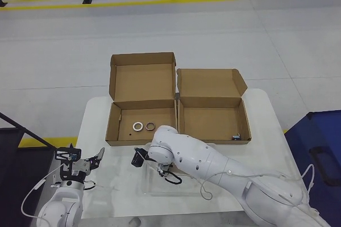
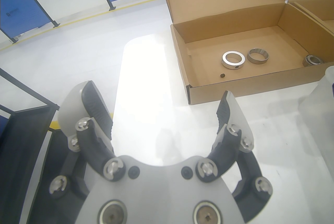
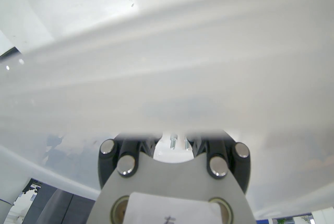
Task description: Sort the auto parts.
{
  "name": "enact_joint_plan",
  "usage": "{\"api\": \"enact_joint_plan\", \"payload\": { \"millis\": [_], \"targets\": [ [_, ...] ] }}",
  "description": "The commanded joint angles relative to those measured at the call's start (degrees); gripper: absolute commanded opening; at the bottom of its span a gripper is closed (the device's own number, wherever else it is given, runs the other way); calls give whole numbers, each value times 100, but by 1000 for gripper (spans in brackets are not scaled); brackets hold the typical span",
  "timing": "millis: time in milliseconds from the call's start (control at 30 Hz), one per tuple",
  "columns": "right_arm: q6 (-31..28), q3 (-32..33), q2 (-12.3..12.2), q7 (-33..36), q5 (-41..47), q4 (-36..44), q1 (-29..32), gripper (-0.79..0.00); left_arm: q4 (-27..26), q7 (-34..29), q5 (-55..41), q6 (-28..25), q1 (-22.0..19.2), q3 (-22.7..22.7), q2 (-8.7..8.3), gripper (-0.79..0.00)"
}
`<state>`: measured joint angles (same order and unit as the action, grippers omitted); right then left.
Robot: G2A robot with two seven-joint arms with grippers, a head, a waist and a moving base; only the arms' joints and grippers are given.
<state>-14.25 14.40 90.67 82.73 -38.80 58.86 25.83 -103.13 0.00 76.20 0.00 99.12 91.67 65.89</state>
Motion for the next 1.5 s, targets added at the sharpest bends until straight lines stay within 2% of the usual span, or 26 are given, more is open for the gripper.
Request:
{"api": "enact_joint_plan", "payload": {
  "millis": [0, 233, 333, 567, 700, 767, 833, 967, 1100, 1233, 1467],
  "targets": [
    [-13, -14, 38, 2, -28, -61, 0, -619, 0, 0, 0, 0, 0, 0, 0, 0],
    [-20, -63, 183, -10, -137, -224, 12, -668, 0, 0, 0, 0, 0, 0, 0, 0],
    [-2, -82, 239, -18, -216, -290, 16, -785, 0, 0, 0, 0, 0, 0, 0, 0],
    [54, -40, 323, 12, -294, -359, 20, -785, 0, 0, 0, 0, 0, 0, 0, 0],
    [79, 180, 272, 236, -81, -326, -31, -785, 0, 0, 0, 0, 0, 0, 0, 0],
    [201, 418, 201, 418, 205, -305, -53, -785, 0, 0, 0, 0, 0, 0, 0, 0],
    [32, 659, 94, 527, 631, -153, -38, -785, 0, 0, 0, 0, 0, 0, 0, 0],
    [125, 844, -232, 527, 1018, 196, -49, -785, 0, 0, 0, 0, 0, 0, 0, 0],
    [99, 1067, -705, 527, 1573, 772, -16, -785, 0, 0, 0, 0, 0, 0, 0, 0],
    [571, 1297, -1224, 527, 1322, 1610, 66, -785, 0, 0, 0, 0, 0, 0, 0, 0],
    [617, 1321, -1262, 527, 1280, 1716, 87, -785, 0, 0, 0, 0, 0, 0, 0, 0]
  ]
}}
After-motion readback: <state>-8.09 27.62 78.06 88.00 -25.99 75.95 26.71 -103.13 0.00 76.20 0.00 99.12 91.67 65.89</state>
